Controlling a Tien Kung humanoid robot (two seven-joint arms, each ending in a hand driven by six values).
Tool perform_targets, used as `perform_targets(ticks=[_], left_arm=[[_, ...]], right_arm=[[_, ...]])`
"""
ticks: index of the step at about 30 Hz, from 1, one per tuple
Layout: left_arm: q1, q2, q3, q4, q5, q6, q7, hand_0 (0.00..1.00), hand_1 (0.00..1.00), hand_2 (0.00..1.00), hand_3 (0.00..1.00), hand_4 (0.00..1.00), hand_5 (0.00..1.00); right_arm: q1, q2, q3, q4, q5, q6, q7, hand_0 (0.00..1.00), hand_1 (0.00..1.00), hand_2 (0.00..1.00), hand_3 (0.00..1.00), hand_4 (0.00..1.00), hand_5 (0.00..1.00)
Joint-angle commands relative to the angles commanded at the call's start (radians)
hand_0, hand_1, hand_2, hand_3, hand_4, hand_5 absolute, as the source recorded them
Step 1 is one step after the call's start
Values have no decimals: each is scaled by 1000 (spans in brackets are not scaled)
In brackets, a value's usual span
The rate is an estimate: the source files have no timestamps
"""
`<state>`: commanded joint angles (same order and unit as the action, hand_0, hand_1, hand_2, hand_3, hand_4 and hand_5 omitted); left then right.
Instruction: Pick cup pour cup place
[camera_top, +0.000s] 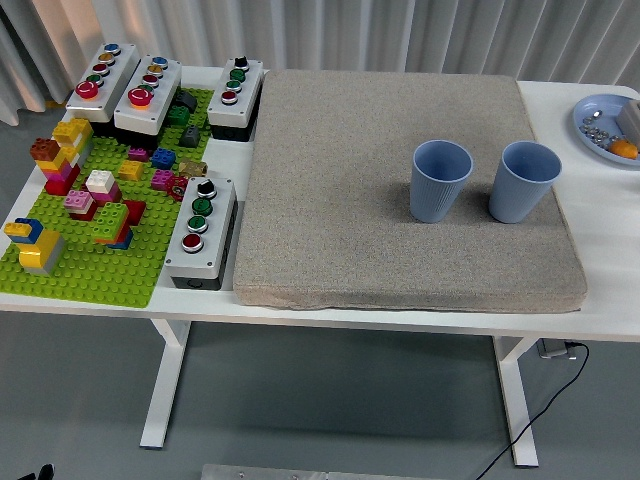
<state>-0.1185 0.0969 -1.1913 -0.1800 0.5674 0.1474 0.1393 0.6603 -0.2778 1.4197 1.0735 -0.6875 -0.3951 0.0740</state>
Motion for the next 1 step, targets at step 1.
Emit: perform_targets(ticks=[1], left_arm=[[0,0,0,0,1,0,0,652,726,739,652,494,987]], right_arm=[[0,0,0,0,0,0,0,924,804,780,801,758,990]])
